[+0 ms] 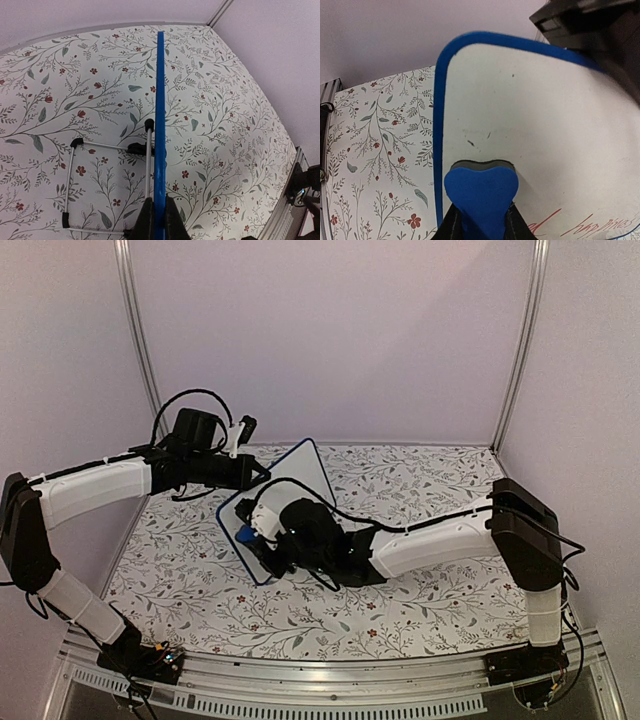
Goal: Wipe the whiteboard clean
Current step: Erase the center of the board.
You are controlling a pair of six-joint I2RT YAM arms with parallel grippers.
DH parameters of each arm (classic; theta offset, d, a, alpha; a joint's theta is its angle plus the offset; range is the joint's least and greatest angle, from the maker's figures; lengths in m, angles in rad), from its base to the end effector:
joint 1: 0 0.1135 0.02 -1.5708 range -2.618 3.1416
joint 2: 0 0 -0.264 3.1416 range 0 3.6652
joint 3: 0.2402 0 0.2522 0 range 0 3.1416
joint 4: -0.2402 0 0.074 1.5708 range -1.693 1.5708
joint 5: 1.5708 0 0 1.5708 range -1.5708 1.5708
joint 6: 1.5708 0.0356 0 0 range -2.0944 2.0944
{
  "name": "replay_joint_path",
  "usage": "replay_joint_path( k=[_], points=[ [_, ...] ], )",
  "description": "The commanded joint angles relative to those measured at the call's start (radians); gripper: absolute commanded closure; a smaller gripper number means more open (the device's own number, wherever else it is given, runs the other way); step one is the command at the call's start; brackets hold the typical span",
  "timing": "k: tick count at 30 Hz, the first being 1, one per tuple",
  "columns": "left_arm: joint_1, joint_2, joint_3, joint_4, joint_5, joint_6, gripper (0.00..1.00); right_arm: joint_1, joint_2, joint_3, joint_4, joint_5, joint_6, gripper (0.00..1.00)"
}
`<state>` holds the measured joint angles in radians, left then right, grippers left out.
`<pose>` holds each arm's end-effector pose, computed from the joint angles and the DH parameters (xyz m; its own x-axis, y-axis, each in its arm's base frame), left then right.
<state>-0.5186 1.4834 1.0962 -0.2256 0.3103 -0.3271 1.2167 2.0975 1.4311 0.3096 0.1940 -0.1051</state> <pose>0.2853 -0.1753 0.2775 -0.6944 0.0440 -0.7182 0.4919 0.7575 -0.4291 0.1744 0.4520 0.1994 -0.0305 -0.3793 -0.9248 -0.8657 0.4725 -0.1653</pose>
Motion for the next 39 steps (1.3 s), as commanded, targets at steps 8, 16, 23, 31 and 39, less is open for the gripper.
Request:
replay_joint_path(
  k=[8, 16, 23, 31, 39],
  points=[
    [-0.021, 0.003, -0.025, -0.054, 0.043, -0.023, 1.0, -0.006, -0.009, -0.153, -0.007, -0.013, 0.1, 0.84],
    [-0.022, 0.006, -0.027, -0.054, 0.042, -0.024, 1.0, -0.005, -0.028, -0.036, -0.015, 0.002, 0.035, 0.84],
    [-0.02, 0.006, -0.025, -0.055, 0.037, -0.022, 1.0, -0.005, -0.011, 0.102, -0.044, 0.048, -0.043, 0.83],
    [-0.017, 0.008, -0.024, -0.056, 0.042, -0.021, 1.0, 0.004, -0.001, 0.069, -0.063, 0.03, -0.041, 0.84],
    [-0.016, 0.008, -0.024, -0.057, 0.044, -0.024, 1.0, 0.026, -0.013, -0.1, -0.046, 0.042, 0.031, 0.84]
  ],
)
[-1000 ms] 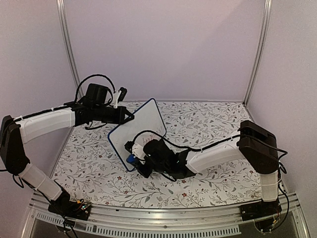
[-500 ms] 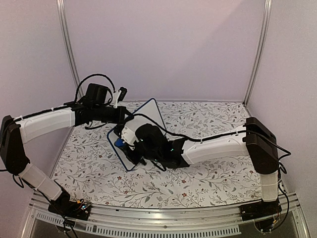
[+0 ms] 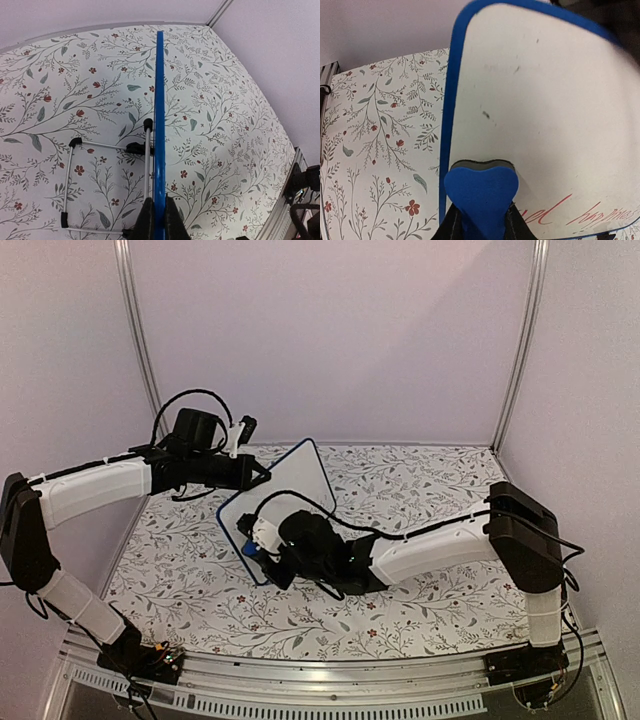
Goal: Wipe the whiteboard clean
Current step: Erase the center of the board.
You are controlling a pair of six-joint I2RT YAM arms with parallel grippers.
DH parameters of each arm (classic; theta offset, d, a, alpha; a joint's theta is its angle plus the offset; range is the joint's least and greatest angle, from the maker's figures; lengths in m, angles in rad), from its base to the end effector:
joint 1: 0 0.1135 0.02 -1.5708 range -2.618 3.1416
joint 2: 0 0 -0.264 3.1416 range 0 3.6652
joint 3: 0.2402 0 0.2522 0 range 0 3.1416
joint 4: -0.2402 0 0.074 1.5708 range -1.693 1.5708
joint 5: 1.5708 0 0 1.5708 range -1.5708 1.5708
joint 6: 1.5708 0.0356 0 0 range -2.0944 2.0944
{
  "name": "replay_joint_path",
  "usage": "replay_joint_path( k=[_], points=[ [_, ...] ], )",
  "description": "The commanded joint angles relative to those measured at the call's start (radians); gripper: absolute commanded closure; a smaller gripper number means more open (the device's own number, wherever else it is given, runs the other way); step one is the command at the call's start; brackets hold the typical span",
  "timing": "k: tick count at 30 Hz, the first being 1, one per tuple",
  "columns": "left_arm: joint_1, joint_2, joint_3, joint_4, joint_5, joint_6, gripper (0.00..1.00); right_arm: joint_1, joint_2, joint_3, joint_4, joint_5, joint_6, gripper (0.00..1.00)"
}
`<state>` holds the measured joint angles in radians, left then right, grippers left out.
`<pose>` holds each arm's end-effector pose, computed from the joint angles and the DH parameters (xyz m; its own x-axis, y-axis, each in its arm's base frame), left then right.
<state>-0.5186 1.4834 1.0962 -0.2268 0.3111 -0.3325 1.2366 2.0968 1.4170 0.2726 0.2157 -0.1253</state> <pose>0.2852 -0.1753 0.2774 -0.6979 0.0405 -0.7150 0.4881 0.7575 -0.4335 0.1649 0.4516 0.1914 -0.0216 -0.4344 -0.9004 -0.8678 0.4554 -0.1989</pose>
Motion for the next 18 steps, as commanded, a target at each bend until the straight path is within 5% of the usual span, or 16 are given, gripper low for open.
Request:
replay_joint_path(
  k=[1, 7, 18],
  points=[
    [-0.016, 0.009, -0.024, -0.054, 0.044, -0.018, 1.0, 0.008, -0.018, -0.104, -0.004, 0.026, 0.066, 0.84],
    [-0.015, 0.012, -0.024, -0.054, 0.047, -0.022, 1.0, 0.006, -0.014, -0.126, 0.004, 0.049, 0.089, 0.83],
    [-0.015, 0.005, -0.025, -0.055, 0.042, -0.019, 1.0, -0.028, -0.029, 0.069, 0.004, 0.048, -0.02, 0.83]
  ],
)
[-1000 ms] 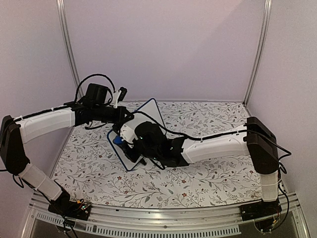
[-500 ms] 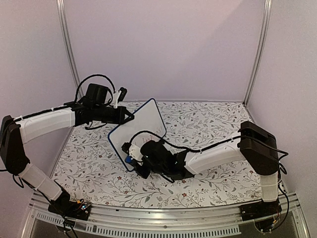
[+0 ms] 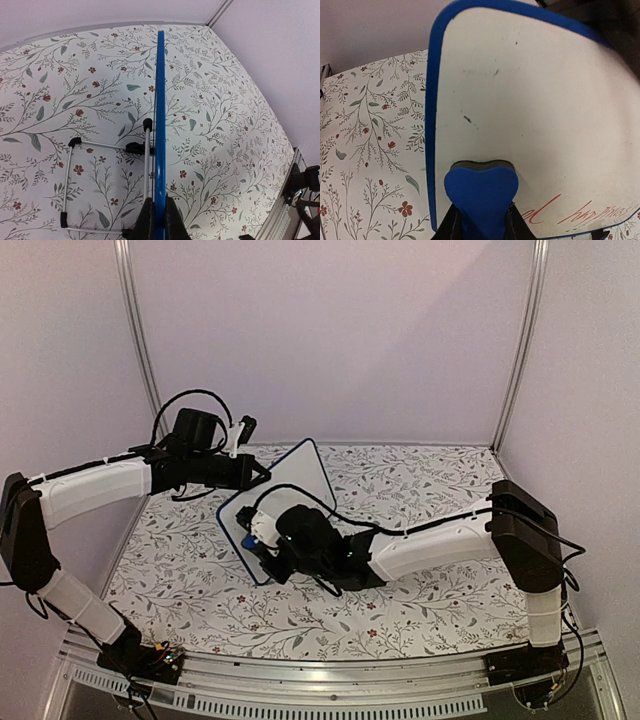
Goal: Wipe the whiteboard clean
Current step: Erase the center of the board.
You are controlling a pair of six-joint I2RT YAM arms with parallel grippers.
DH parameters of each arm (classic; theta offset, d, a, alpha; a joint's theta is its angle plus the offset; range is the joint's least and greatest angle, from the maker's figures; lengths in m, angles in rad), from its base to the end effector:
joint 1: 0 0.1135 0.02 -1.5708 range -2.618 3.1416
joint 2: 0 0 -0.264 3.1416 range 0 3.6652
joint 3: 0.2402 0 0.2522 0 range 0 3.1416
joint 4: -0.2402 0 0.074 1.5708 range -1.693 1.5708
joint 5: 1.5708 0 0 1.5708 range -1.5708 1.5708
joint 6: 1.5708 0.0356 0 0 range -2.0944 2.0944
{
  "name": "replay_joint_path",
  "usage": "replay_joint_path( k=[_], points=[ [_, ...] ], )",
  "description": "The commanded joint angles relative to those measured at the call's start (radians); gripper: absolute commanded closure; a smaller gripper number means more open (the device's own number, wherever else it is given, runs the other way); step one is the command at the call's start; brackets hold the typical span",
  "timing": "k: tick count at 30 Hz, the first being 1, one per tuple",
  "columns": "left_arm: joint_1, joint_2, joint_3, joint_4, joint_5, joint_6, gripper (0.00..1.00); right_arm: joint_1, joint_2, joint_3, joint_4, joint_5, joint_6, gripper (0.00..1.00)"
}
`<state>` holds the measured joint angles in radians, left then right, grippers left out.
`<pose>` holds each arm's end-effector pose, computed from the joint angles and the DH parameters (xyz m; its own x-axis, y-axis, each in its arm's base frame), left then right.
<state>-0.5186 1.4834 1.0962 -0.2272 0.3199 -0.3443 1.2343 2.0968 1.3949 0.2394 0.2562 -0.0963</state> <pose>0.2850 -0.1755 0.2774 -0.7054 0.0337 -0.7080 0.4840 0.7526 -0.4465 0.1655 0.4457 0.1811 -0.0660 -0.4705 -0.8799 -0.8485 0.4905 -0.1986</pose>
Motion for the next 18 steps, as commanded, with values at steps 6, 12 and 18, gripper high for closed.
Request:
replay_joint_path(
  k=[6, 12, 18],
  points=[
    [-0.015, 0.004, -0.024, -0.053, 0.035, -0.007, 1.0, -0.03, -0.013, 0.18, 0.031, -0.02, -0.078, 0.83],
    [-0.015, 0.007, -0.024, -0.055, 0.038, -0.007, 1.0, -0.032, -0.011, 0.218, 0.031, -0.032, -0.065, 0.83],
    [-0.016, 0.005, -0.024, -0.054, 0.036, -0.007, 1.0, -0.042, -0.001, 0.236, 0.018, -0.047, -0.066, 0.83]
  ],
)
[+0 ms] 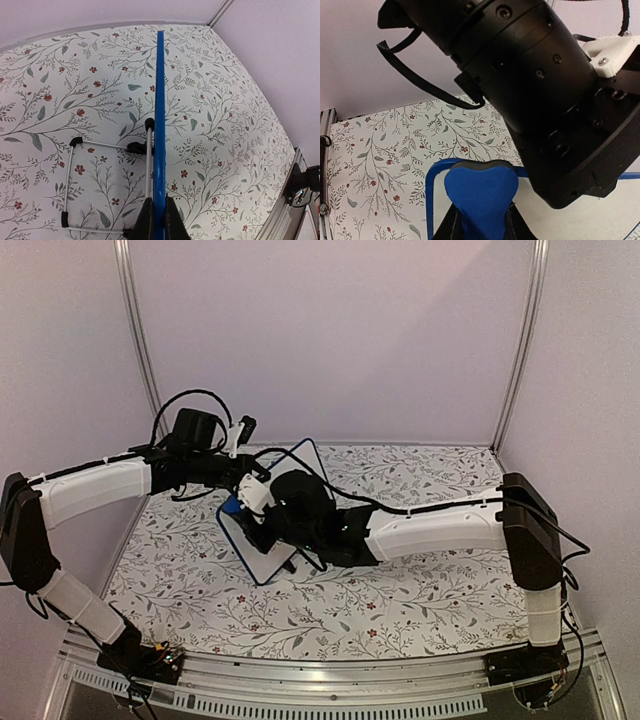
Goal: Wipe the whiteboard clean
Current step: Erase the center of the board.
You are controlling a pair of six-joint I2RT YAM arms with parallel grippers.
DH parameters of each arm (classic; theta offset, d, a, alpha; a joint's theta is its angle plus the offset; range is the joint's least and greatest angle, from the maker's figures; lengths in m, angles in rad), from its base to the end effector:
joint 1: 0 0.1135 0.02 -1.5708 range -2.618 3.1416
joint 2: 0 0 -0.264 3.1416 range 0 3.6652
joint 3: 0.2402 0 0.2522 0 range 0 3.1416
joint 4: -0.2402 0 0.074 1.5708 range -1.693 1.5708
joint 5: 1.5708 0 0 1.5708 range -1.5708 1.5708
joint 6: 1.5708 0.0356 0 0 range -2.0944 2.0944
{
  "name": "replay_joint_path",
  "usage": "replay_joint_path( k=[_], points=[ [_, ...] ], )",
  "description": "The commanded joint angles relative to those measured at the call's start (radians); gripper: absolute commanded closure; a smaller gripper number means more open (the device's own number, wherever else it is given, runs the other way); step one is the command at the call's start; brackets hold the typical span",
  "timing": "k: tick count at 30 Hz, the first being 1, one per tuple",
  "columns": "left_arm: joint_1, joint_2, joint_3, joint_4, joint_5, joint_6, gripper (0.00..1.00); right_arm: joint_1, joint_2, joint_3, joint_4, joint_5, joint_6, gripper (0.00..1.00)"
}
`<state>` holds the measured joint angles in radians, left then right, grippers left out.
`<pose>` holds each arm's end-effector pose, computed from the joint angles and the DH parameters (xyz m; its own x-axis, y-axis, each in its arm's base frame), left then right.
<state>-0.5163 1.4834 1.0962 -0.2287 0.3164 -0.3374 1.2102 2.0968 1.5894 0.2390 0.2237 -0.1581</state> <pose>0.2854 -0.1747 0.2773 -0.7025 0.0370 -0.7107 0.4848 0.7560 -0.4398 0.1840 0.4656 0.2464 0.0394 -0.3307 -0.9429 -0.8412 0.4983 -0.2099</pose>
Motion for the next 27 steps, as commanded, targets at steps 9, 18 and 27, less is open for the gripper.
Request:
replay_joint_path(
  k=[9, 18, 27],
  points=[
    [-0.018, 0.002, -0.024, -0.052, 0.042, -0.013, 1.0, -0.036, 0.04, -0.098, 0.02, -0.093, 0.064, 0.83],
    [-0.018, -0.001, -0.025, -0.053, 0.041, -0.014, 1.0, -0.05, 0.038, -0.247, 0.065, -0.12, 0.122, 0.83],
    [-0.018, -0.003, -0.025, -0.052, 0.043, -0.014, 1.0, -0.073, 0.007, -0.373, 0.086, -0.14, 0.189, 0.84]
  ],
)
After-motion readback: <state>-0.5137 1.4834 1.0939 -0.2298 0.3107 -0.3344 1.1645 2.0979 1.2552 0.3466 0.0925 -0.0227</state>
